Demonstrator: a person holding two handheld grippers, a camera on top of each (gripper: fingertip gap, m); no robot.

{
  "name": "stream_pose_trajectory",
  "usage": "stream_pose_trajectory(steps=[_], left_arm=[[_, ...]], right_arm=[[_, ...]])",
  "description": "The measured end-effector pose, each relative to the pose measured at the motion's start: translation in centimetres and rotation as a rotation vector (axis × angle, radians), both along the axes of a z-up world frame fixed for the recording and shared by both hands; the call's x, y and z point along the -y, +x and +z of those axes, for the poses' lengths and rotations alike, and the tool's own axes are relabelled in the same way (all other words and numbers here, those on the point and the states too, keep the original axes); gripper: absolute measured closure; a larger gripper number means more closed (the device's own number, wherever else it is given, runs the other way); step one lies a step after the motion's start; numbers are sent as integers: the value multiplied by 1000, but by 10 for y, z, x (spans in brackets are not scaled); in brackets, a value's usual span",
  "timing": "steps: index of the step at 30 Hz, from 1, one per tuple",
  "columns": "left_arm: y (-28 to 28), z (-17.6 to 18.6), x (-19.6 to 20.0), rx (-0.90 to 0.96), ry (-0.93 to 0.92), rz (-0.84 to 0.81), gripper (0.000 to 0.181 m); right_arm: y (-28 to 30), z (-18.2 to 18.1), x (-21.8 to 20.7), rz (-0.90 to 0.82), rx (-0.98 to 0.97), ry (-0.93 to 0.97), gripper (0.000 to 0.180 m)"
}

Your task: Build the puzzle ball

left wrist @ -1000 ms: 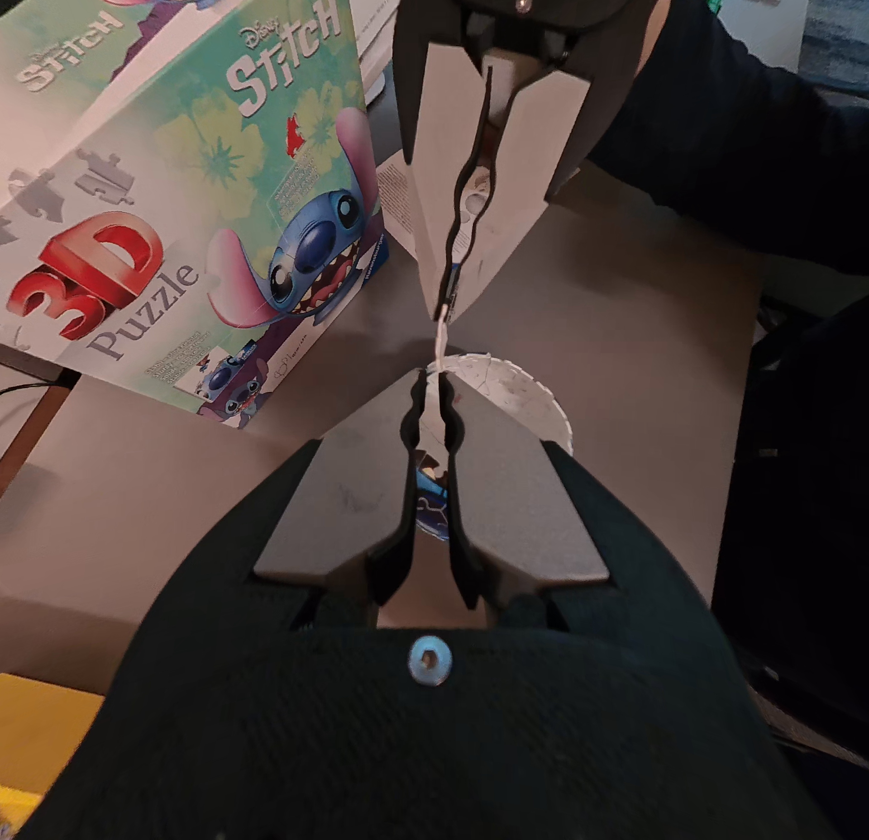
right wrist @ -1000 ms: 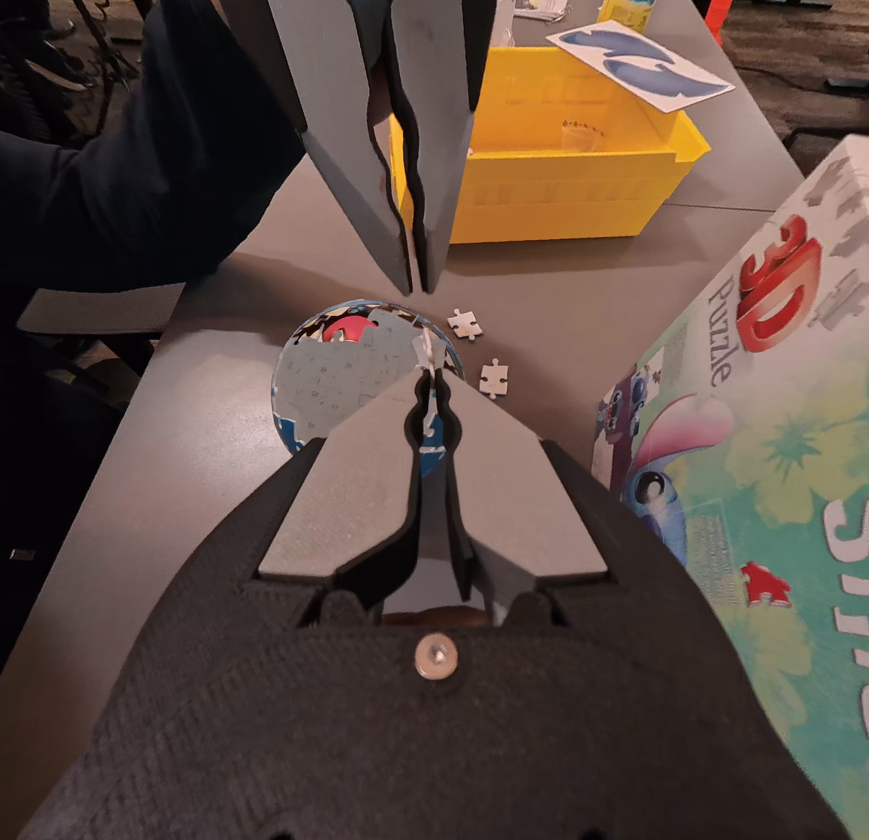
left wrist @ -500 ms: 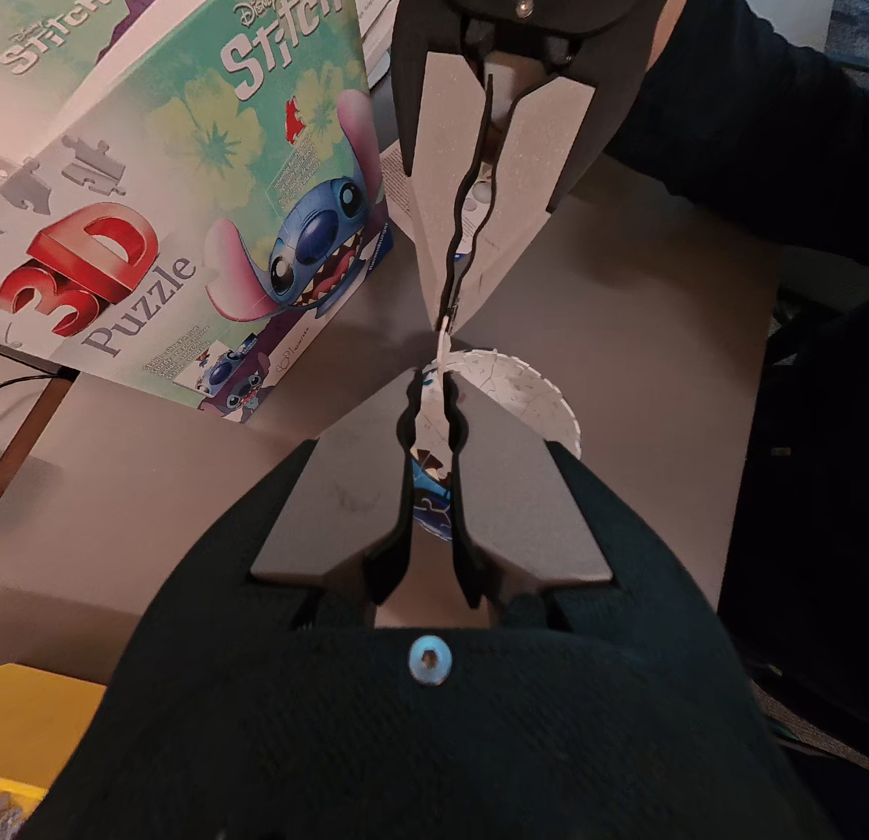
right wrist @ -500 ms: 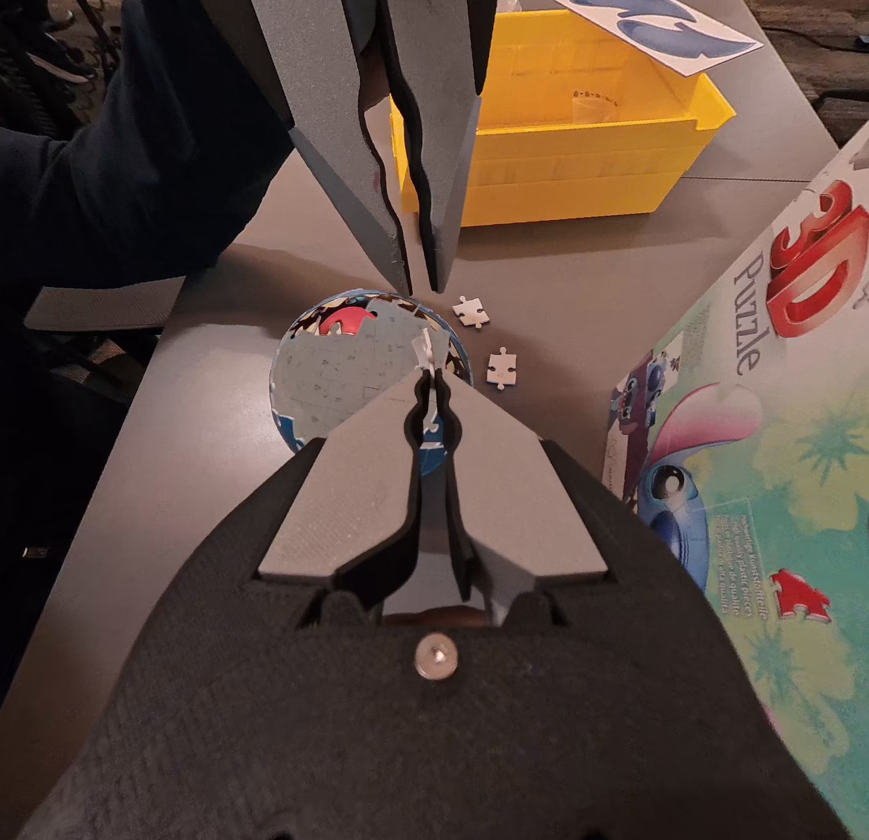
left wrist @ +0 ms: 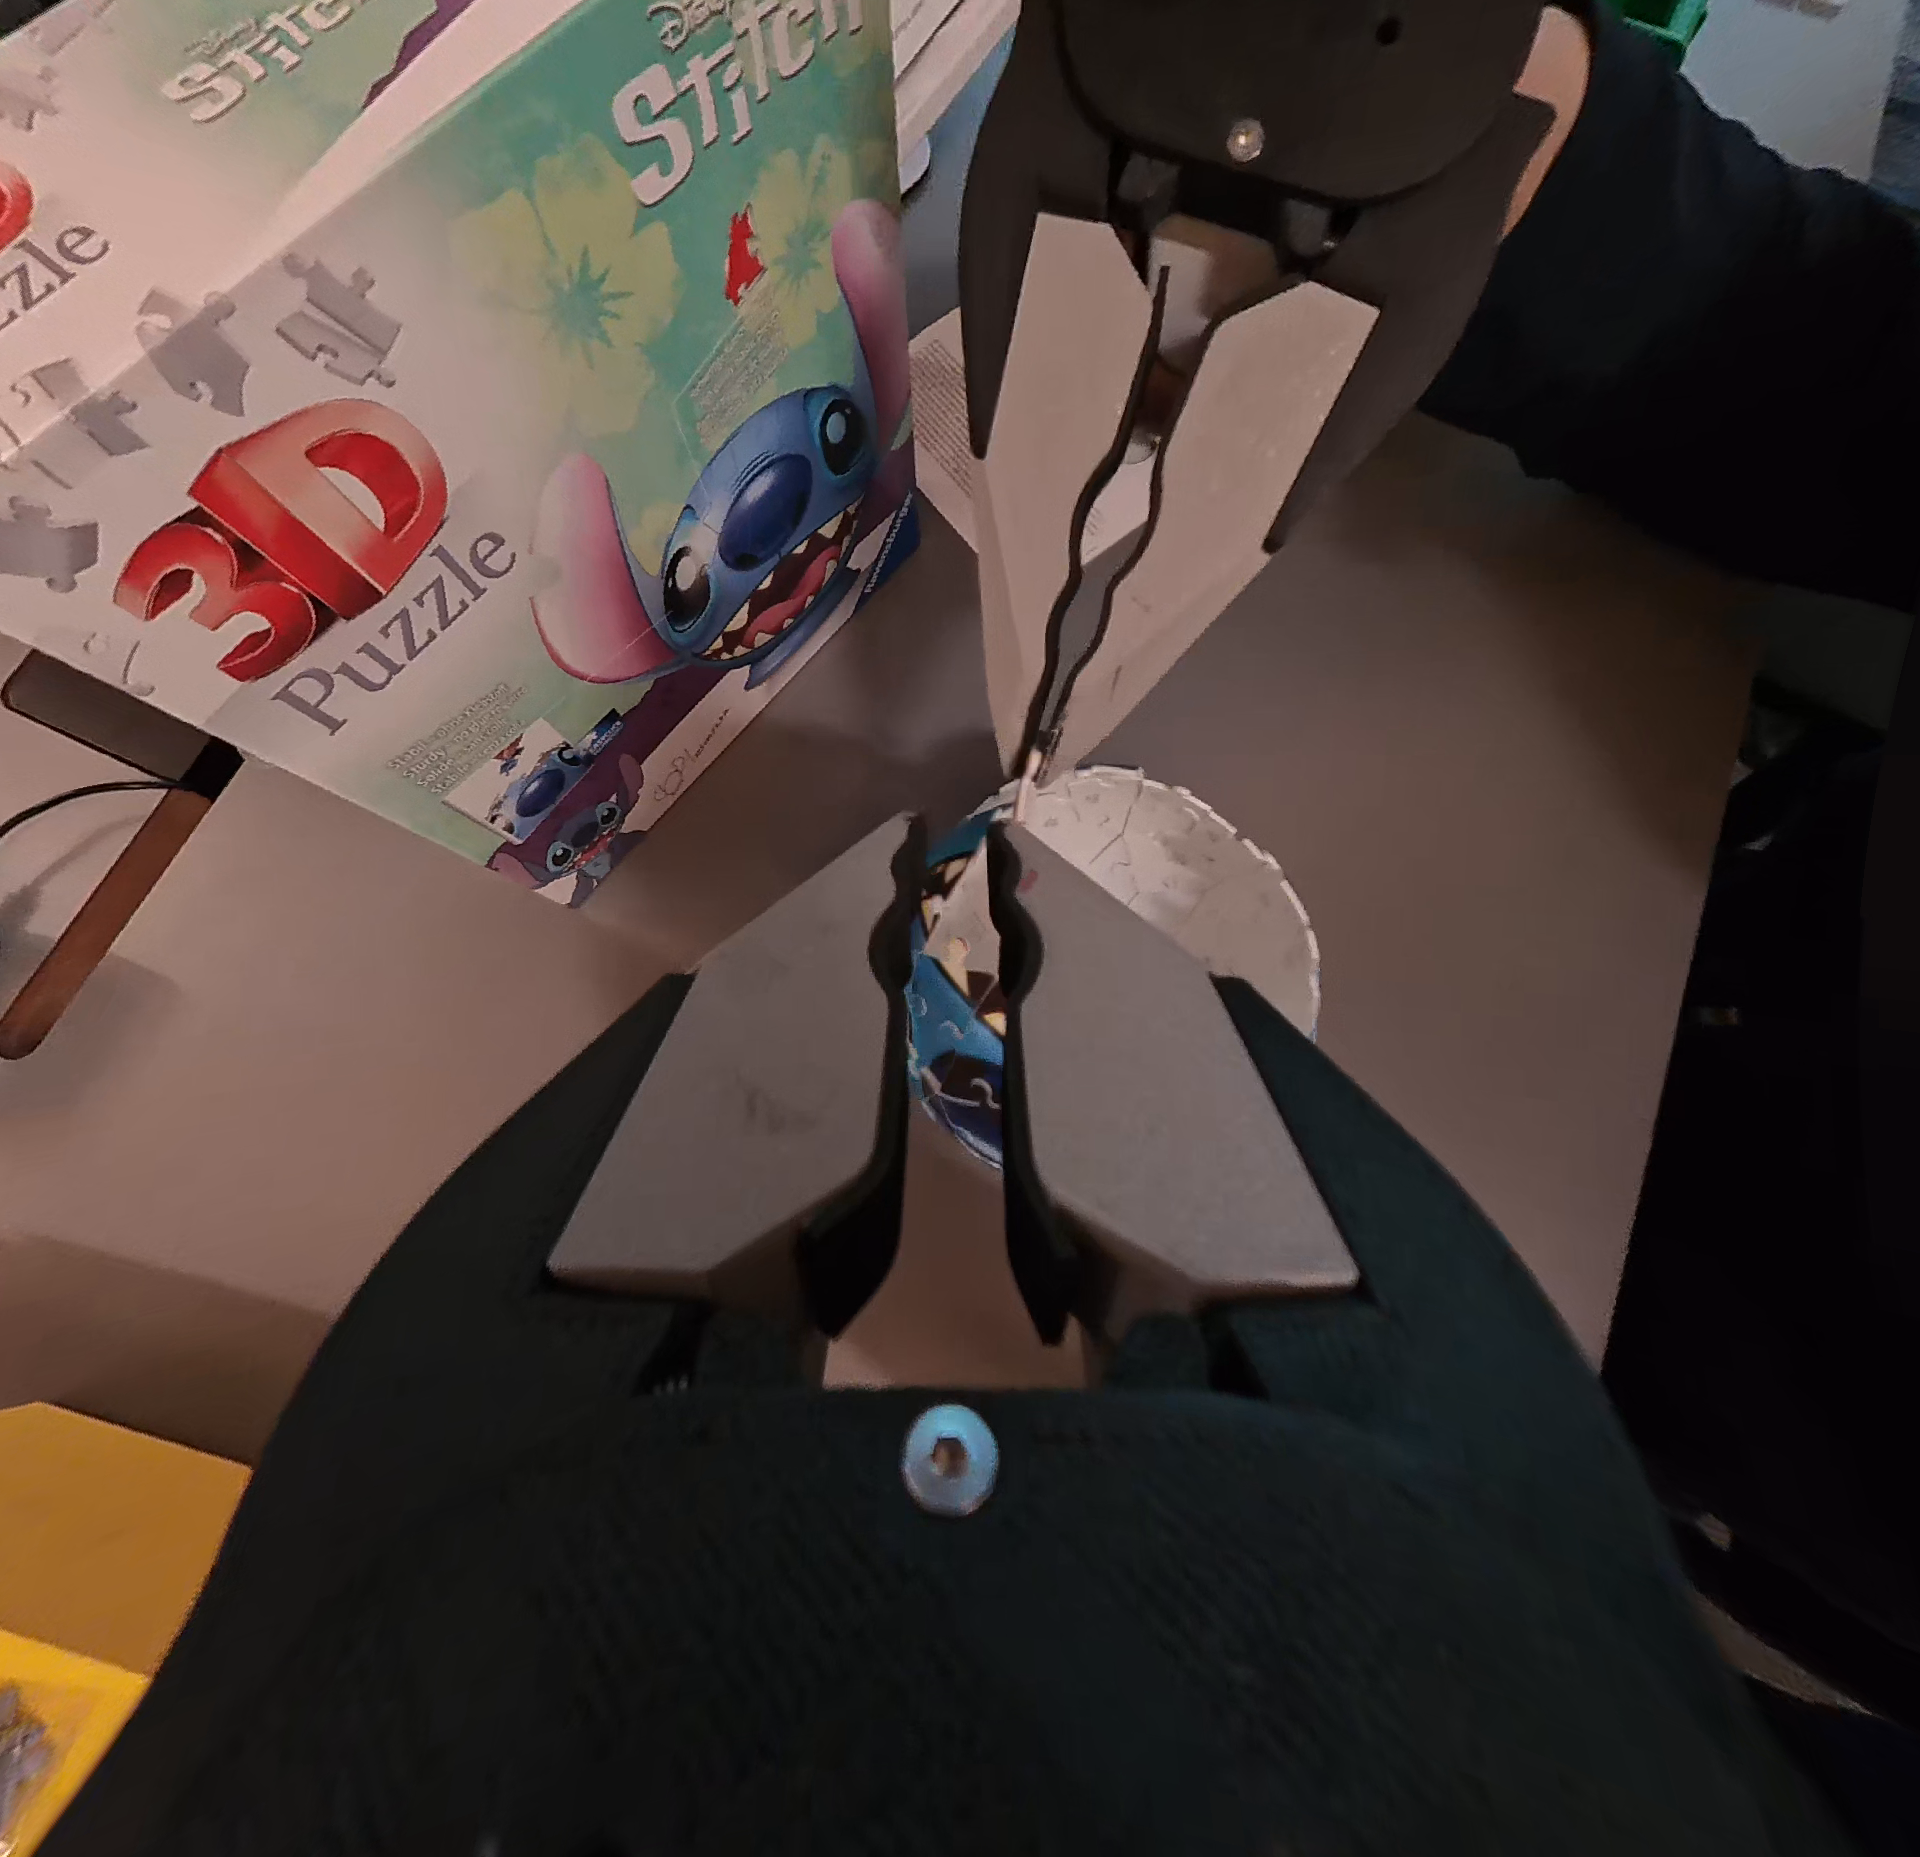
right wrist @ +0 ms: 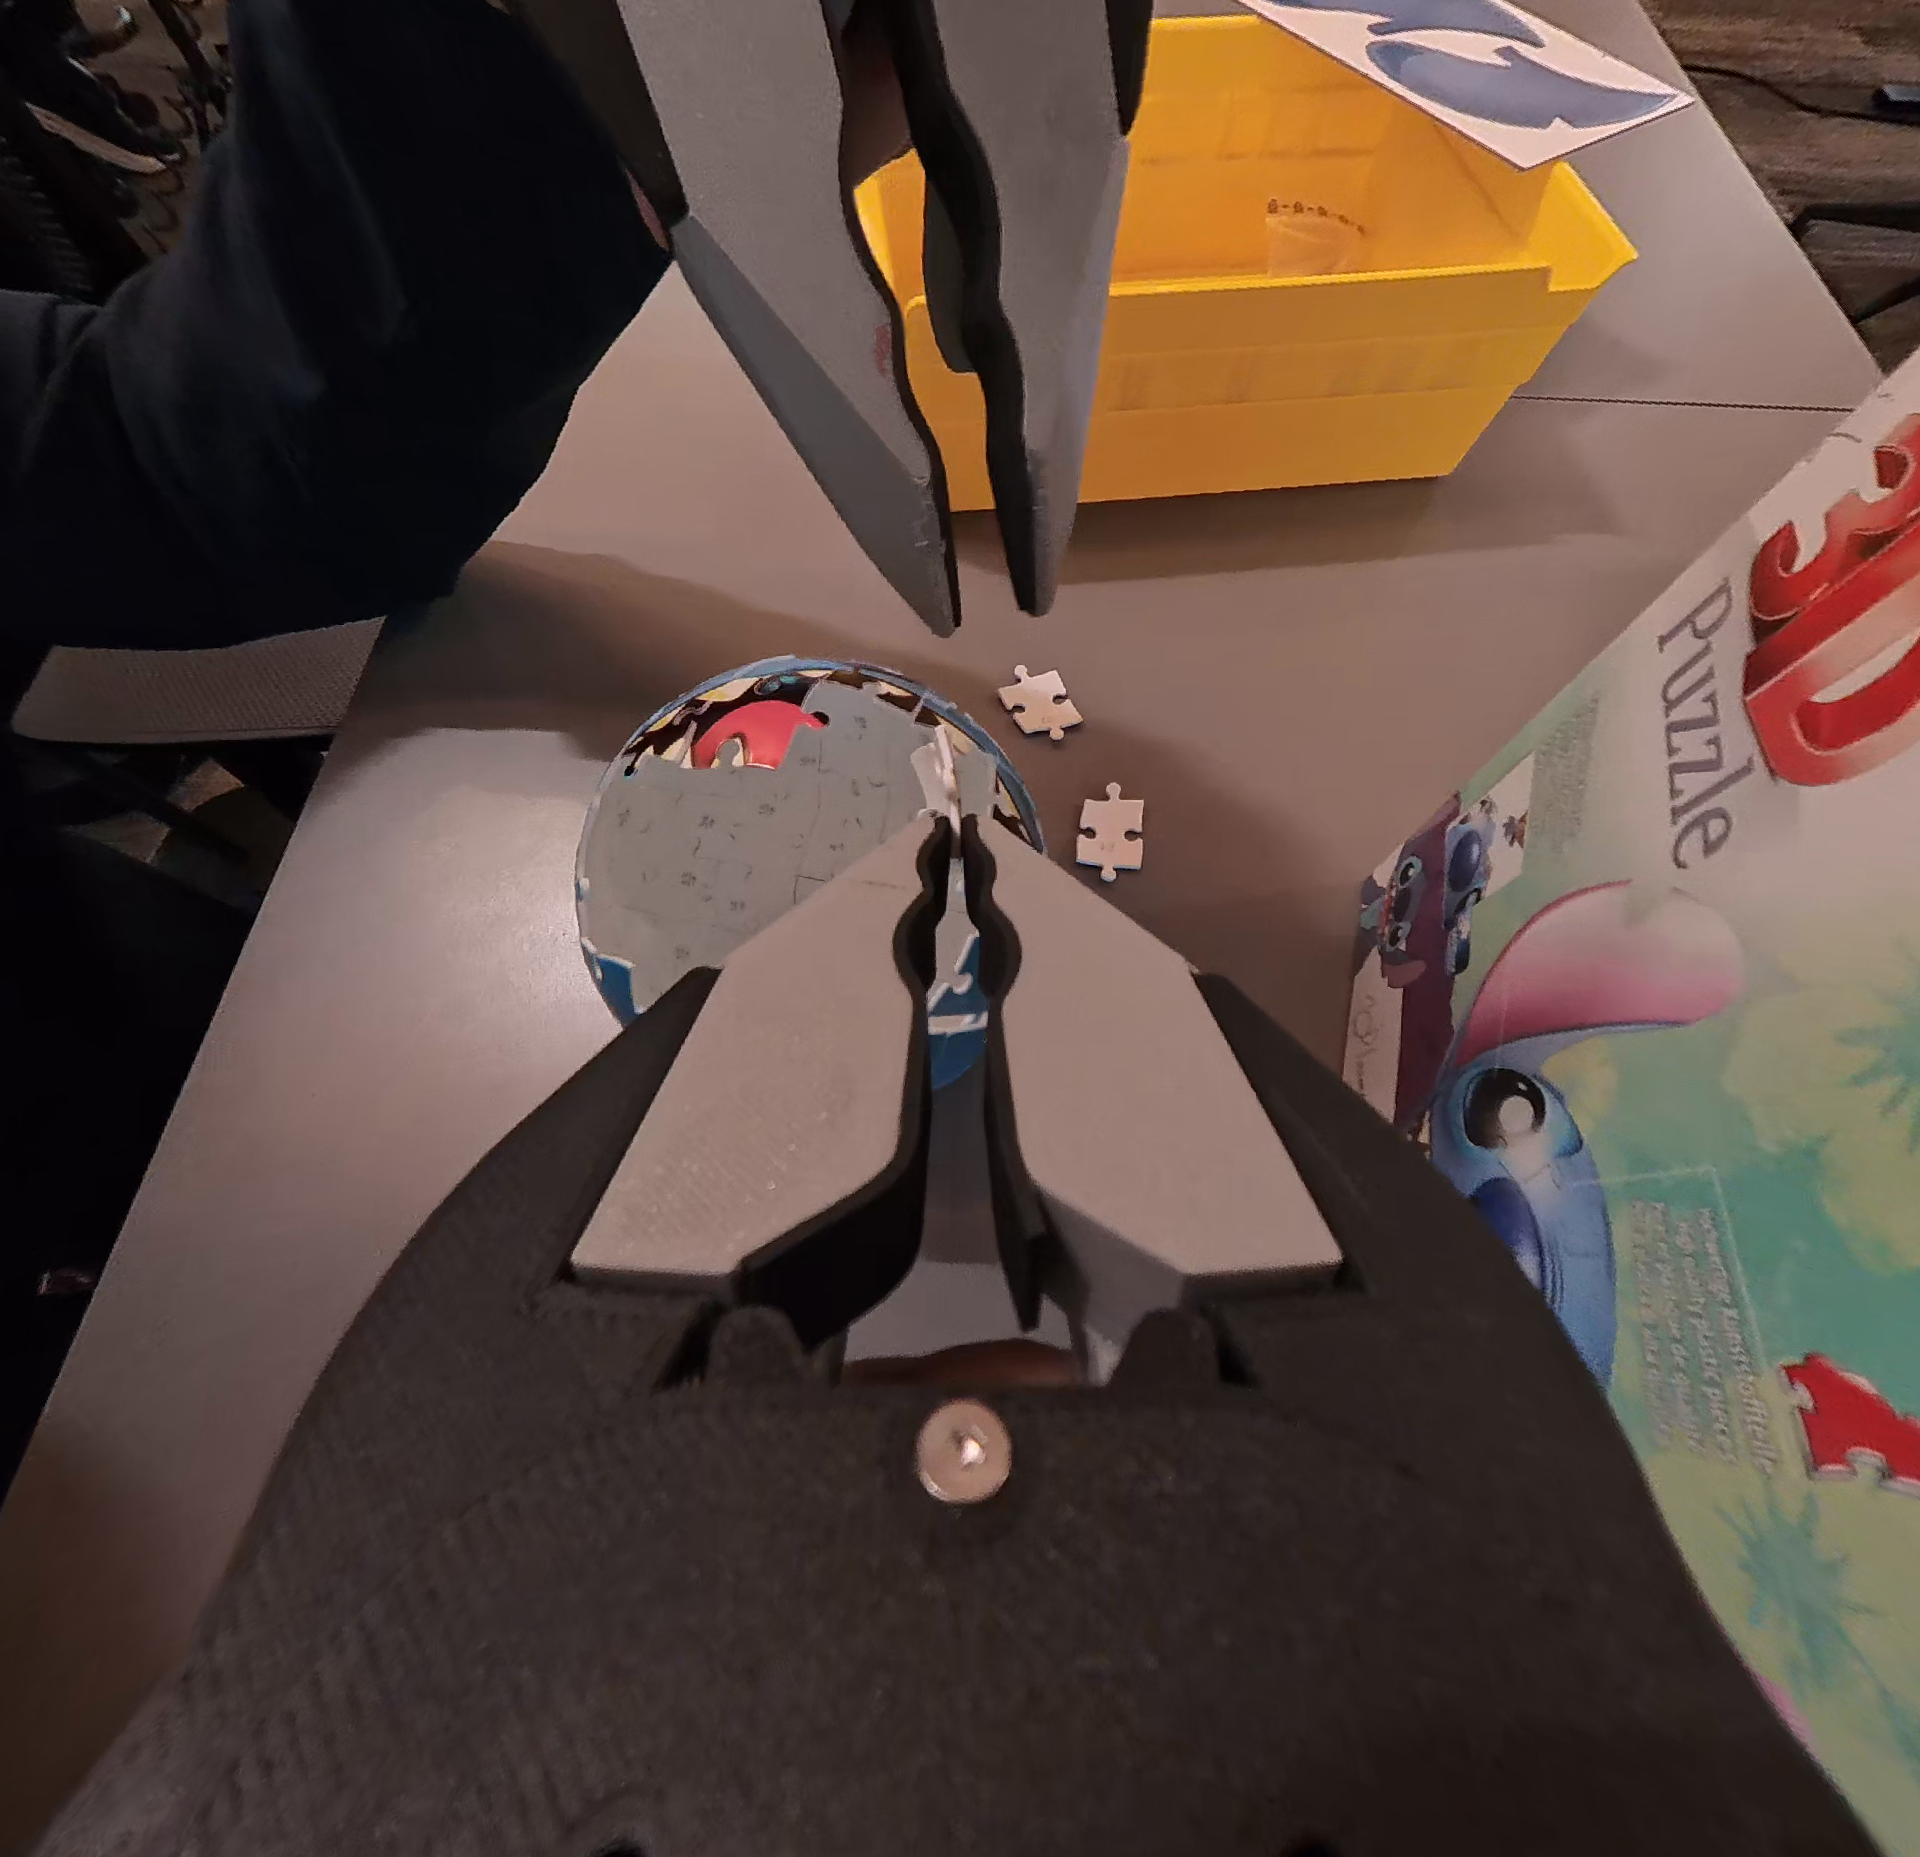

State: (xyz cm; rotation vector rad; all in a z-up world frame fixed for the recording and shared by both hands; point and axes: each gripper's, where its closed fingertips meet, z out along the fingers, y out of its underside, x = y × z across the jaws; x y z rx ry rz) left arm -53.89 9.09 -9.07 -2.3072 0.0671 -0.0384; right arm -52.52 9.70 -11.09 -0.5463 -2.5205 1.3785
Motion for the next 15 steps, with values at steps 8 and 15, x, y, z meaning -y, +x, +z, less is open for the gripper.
stream_pose_trajectory(steps=[8, 15], left_arm=[[-2, -9, -4, 9, -35, 4, 170], [-1, -12, -4, 6, -44, -1, 170]], right_arm=[[0, 2, 2, 3, 0, -16, 180], [-4, 5, 3, 4, 38, -88, 180]])
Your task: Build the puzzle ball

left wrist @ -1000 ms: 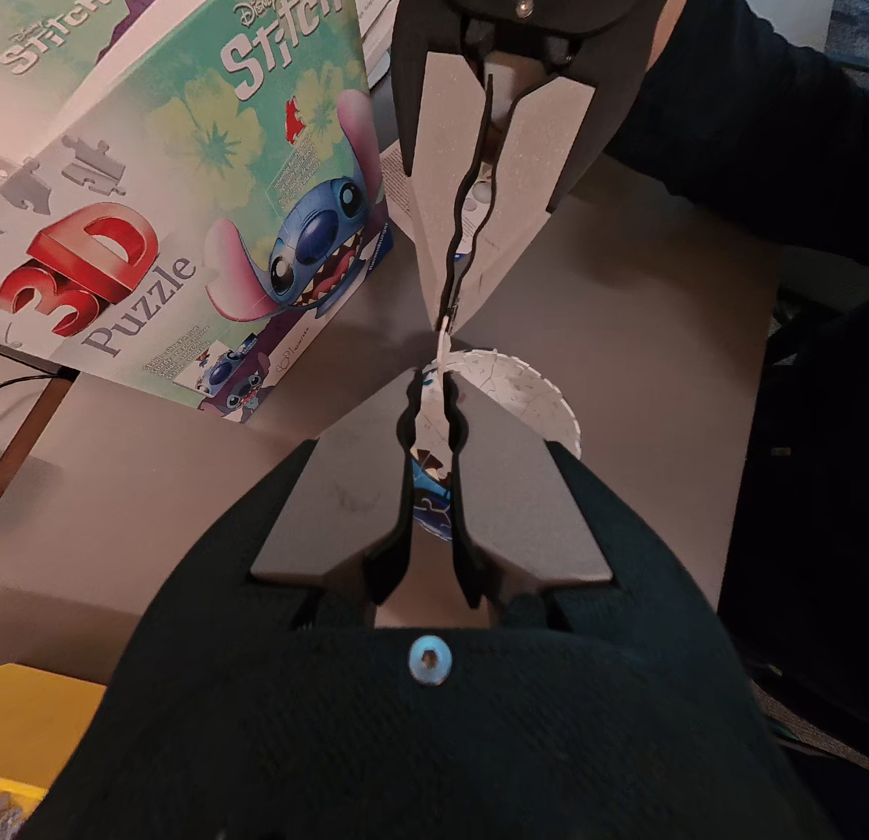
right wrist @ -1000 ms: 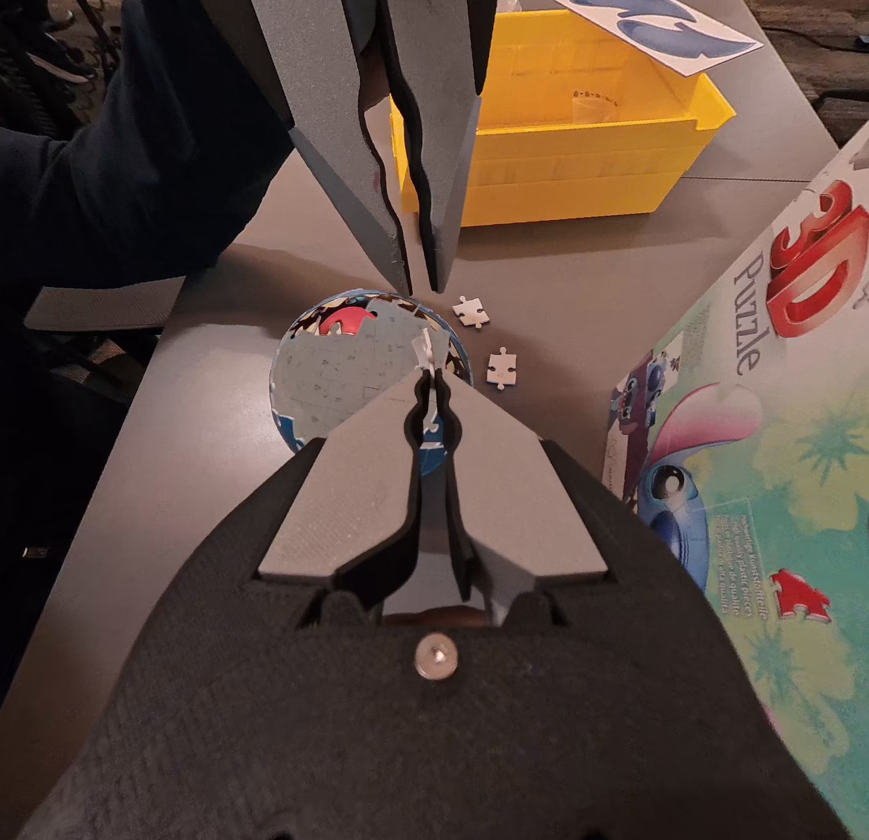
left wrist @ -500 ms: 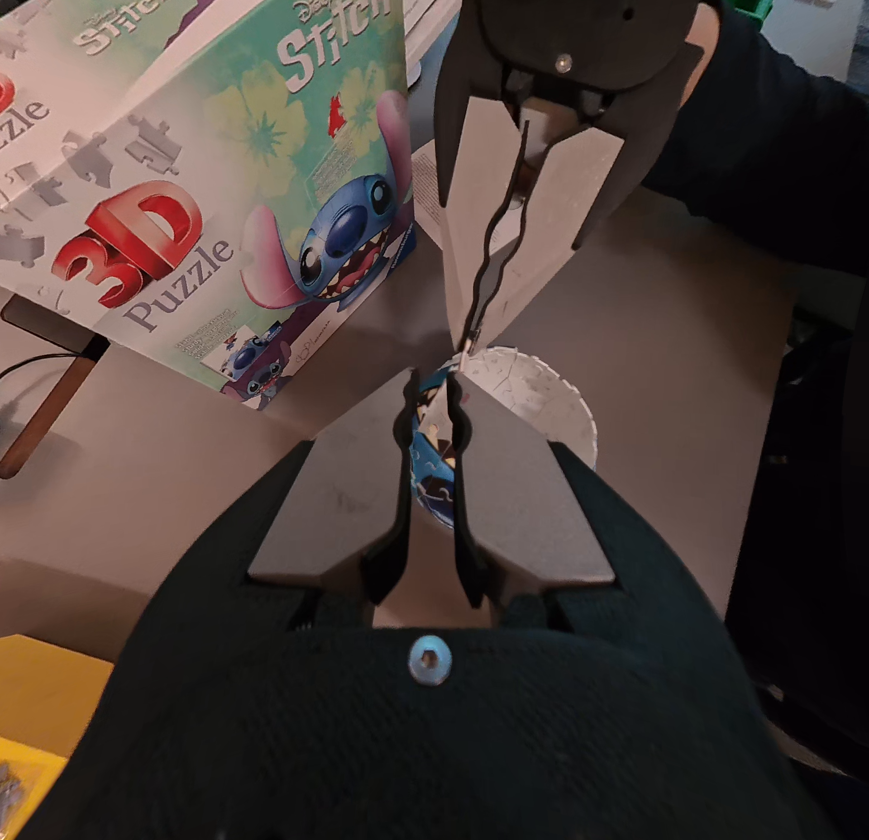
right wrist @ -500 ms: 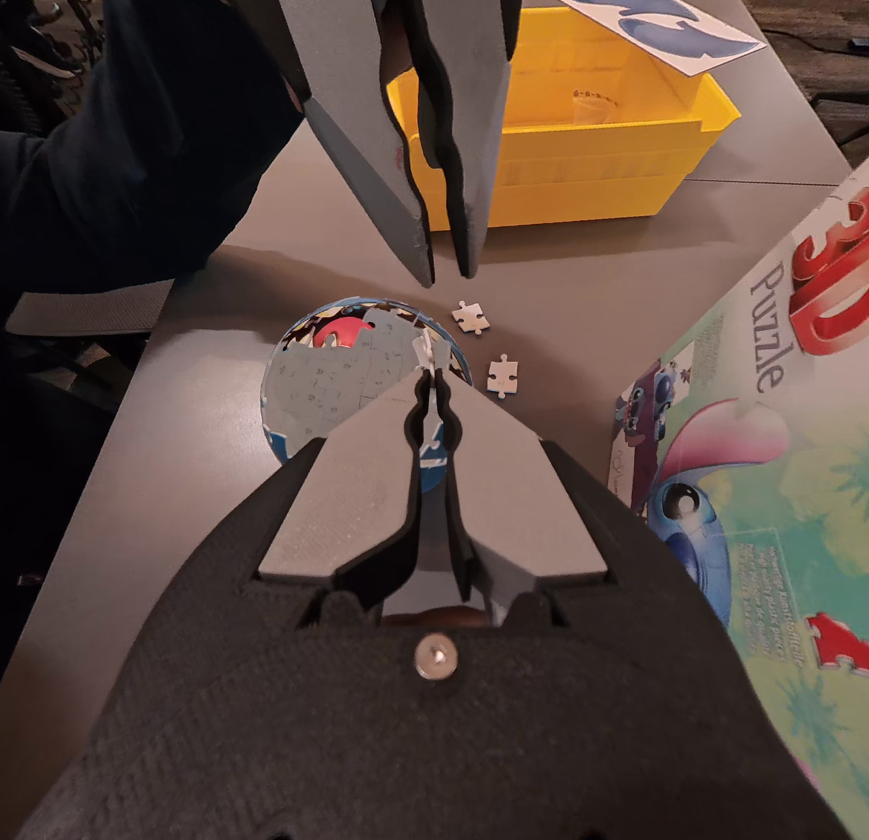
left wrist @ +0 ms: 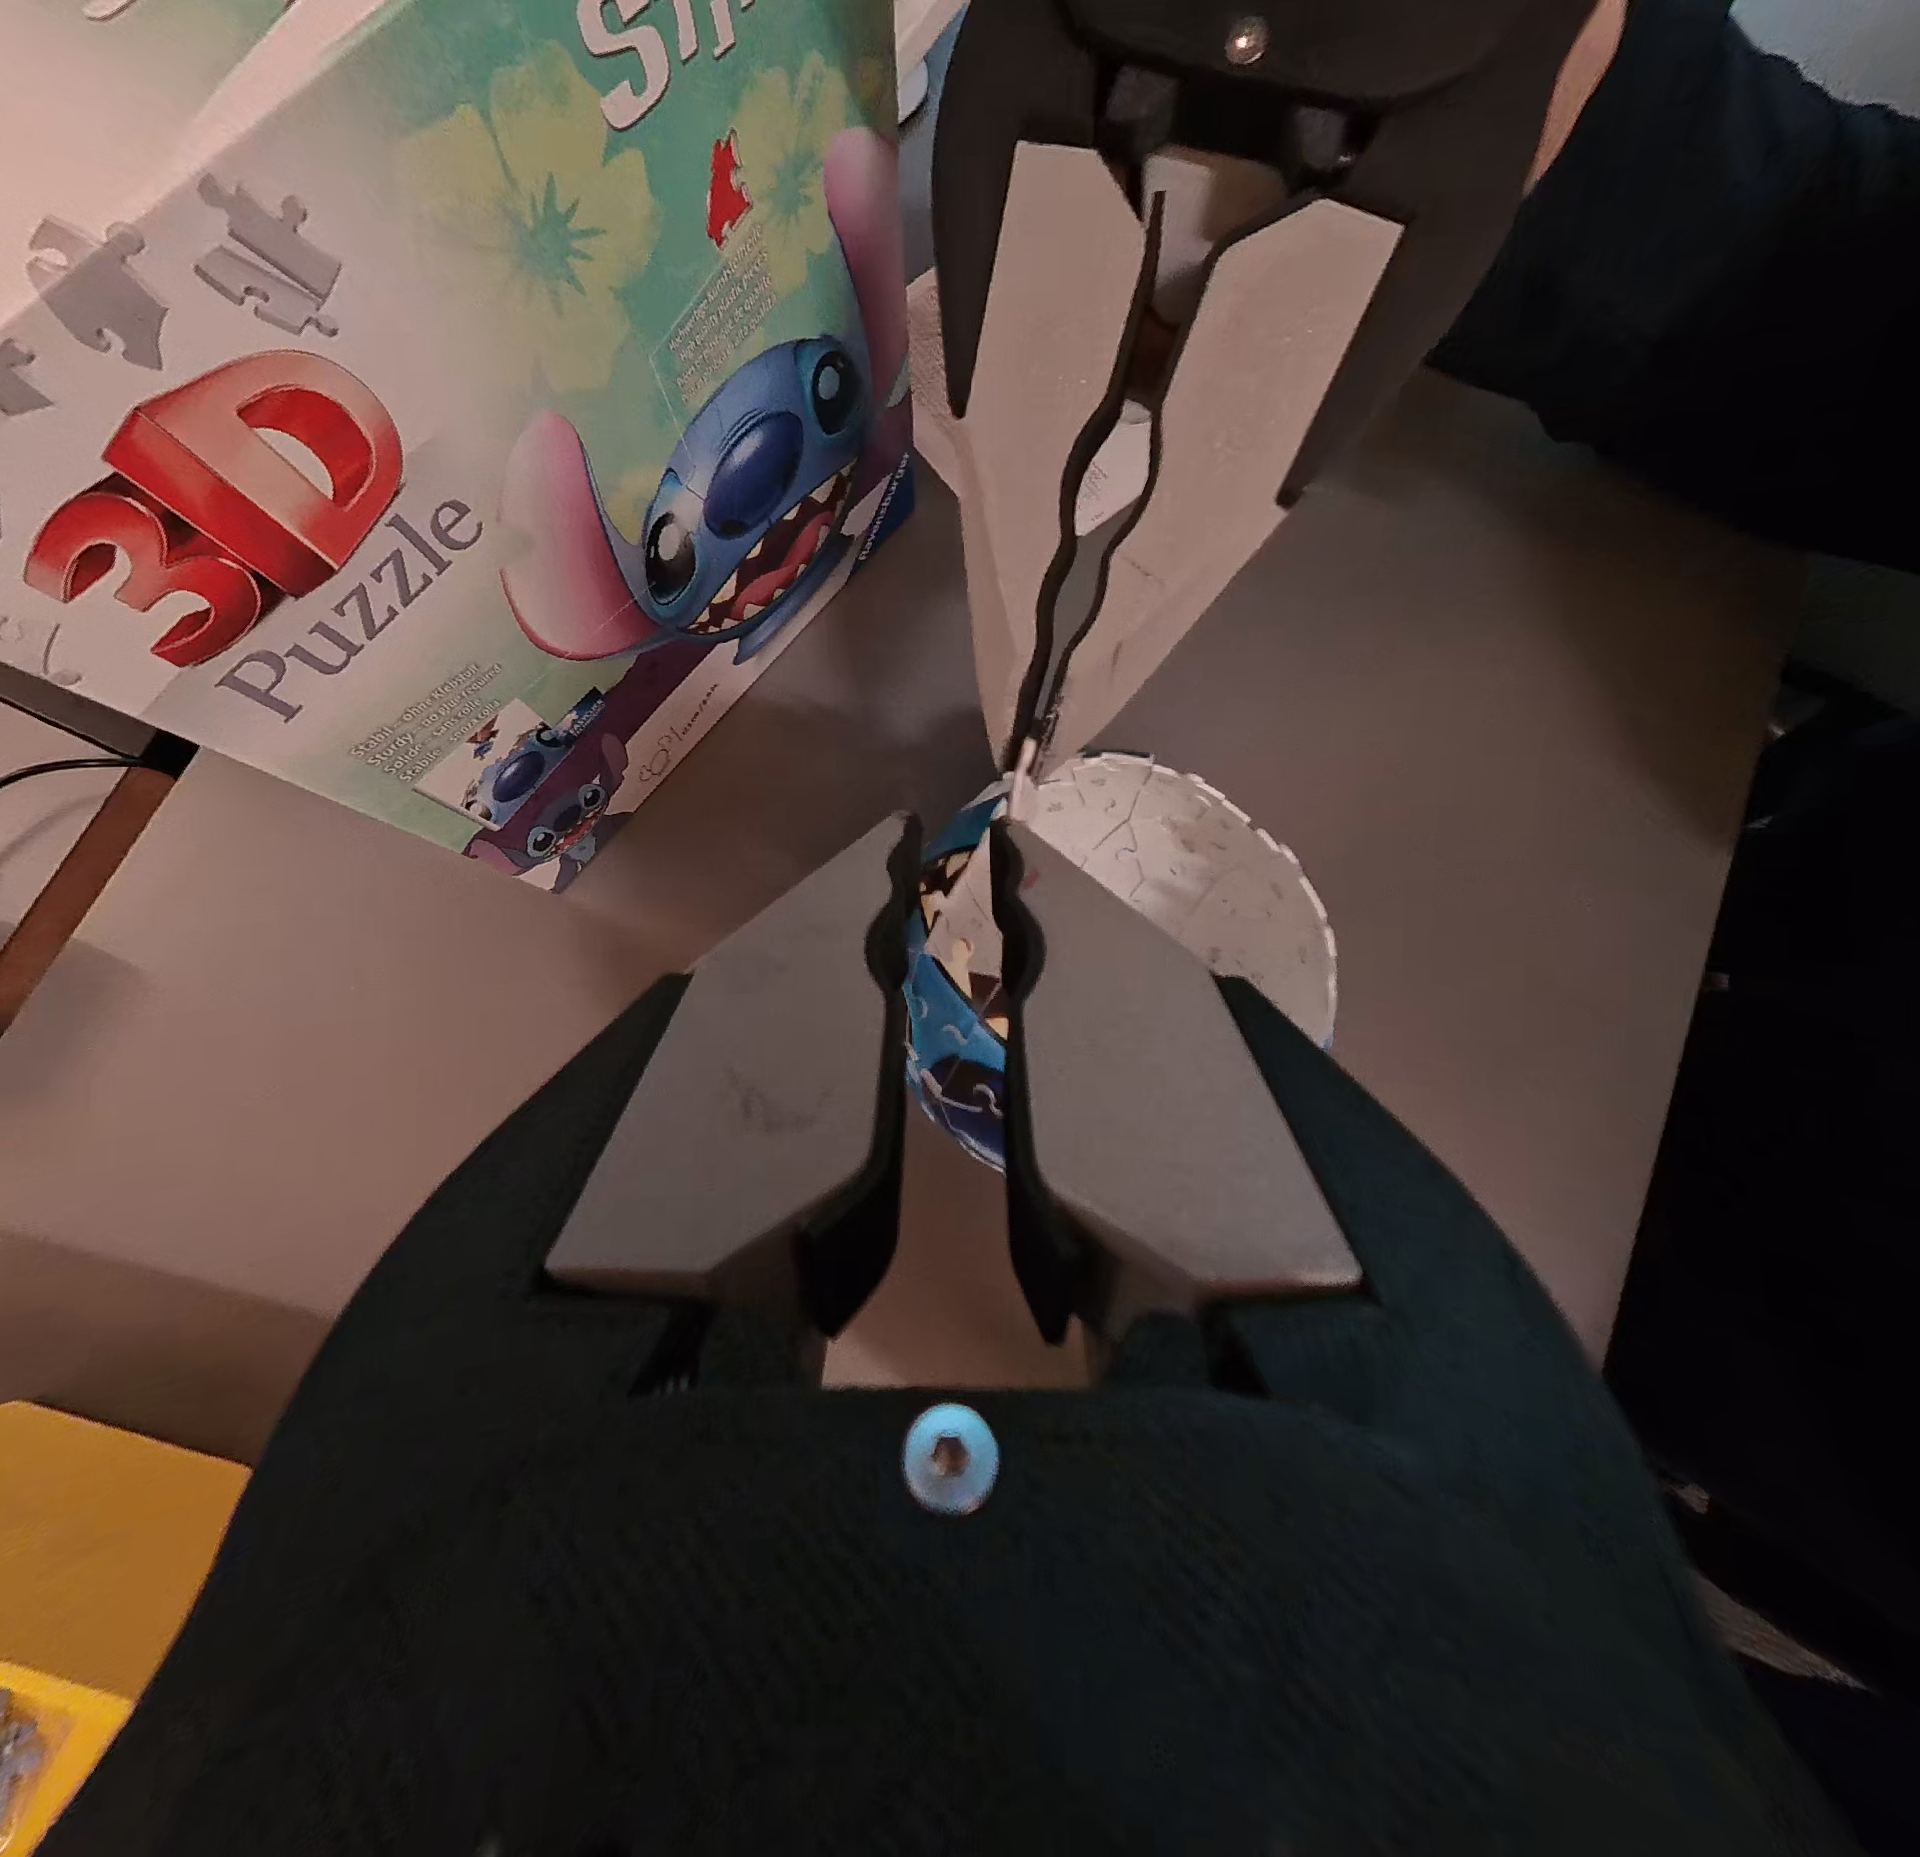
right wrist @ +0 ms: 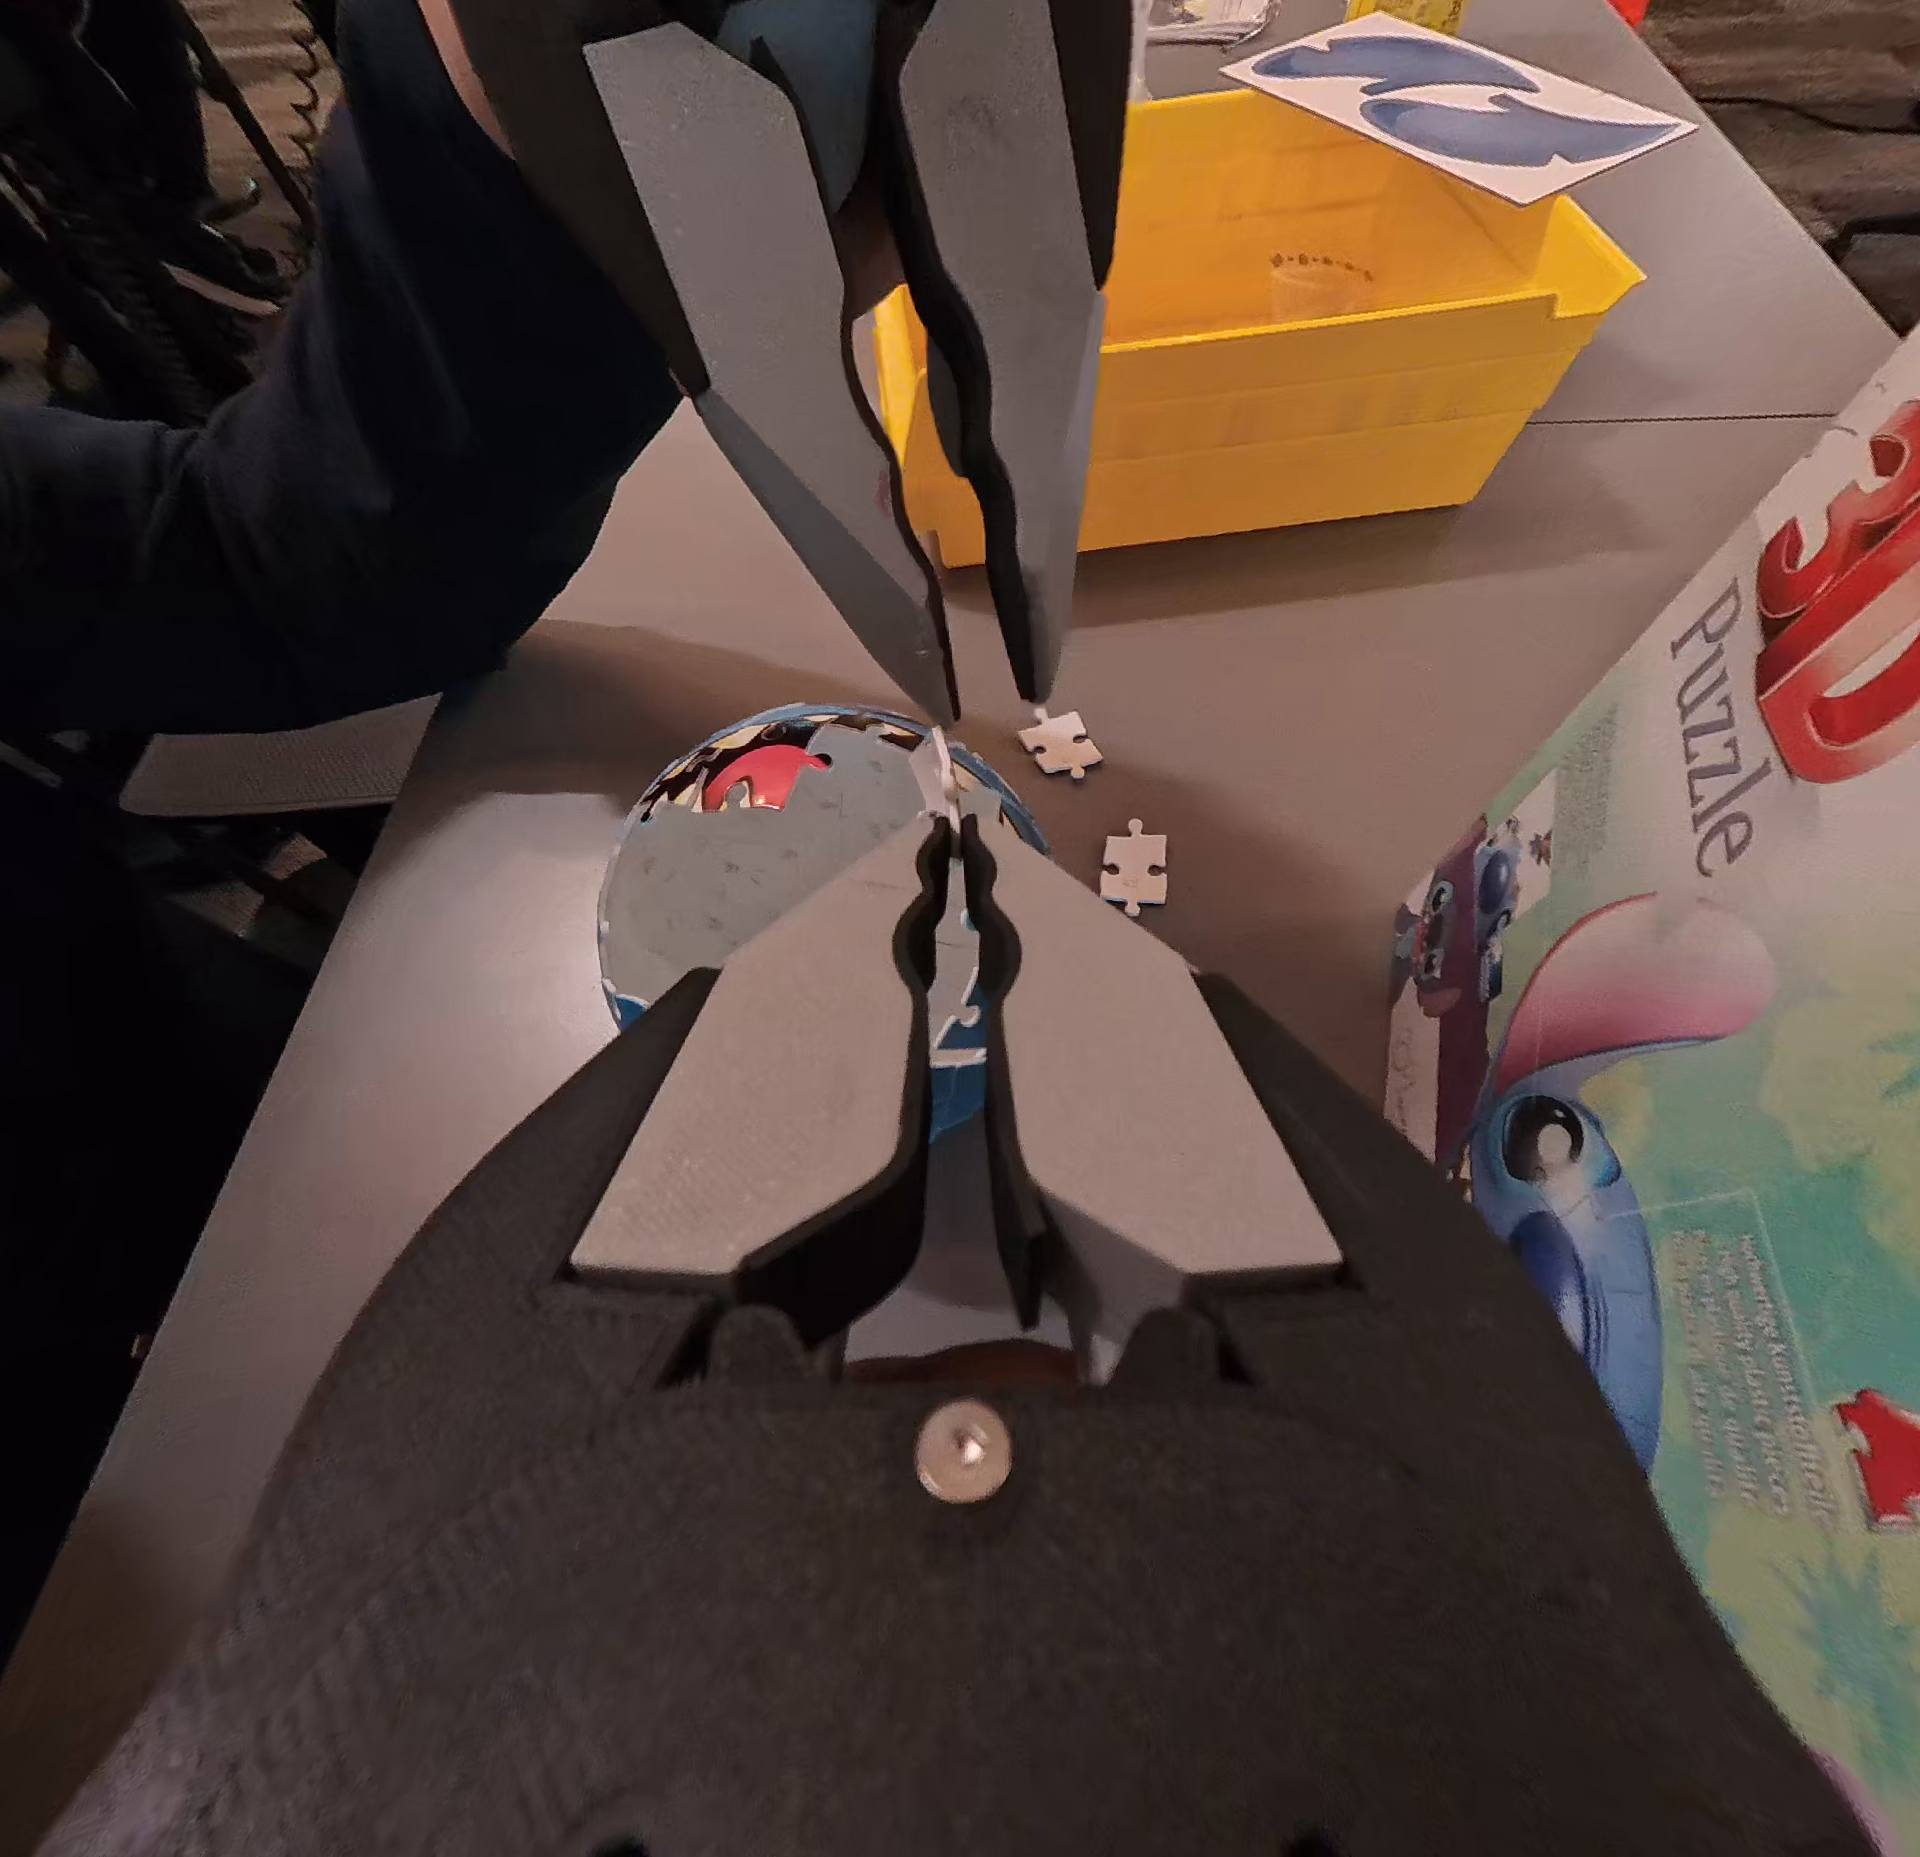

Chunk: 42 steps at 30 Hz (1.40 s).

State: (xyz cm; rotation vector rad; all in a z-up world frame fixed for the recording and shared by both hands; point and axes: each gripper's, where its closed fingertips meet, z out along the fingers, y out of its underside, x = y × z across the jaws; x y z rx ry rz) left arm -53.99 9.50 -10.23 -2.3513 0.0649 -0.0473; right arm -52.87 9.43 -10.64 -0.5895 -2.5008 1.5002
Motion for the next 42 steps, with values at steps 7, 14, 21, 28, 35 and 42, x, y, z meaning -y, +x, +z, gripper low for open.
stream_pose_trajectory(steps=[7, 14, 21, 28, 35, 42], left_arm=[[-3, 17, 13, 2, 56, 20, 170], [5, 11, 12, 24, 29, -19, 167], [9, 6, 6, 27, 8, -36, 167], [11, 0, 3, 30, -11, -42, 167], [10, -1, 3, 21, -15, -47, 170], [10, 6, 5, 22, 14, -37, 170]], right_arm=[[-3, 3, -5, -11, 13, -24, 180], [-6, 1, -5, -19, 33, -50, 180], [-6, 5, -5, -20, 25, -64, 180], [-7, 9, -6, -25, 23, -85, 180], [-6, 8, -7, -19, 30, -82, 180], [-5, 5, -7, -18, 27, -57, 180]])
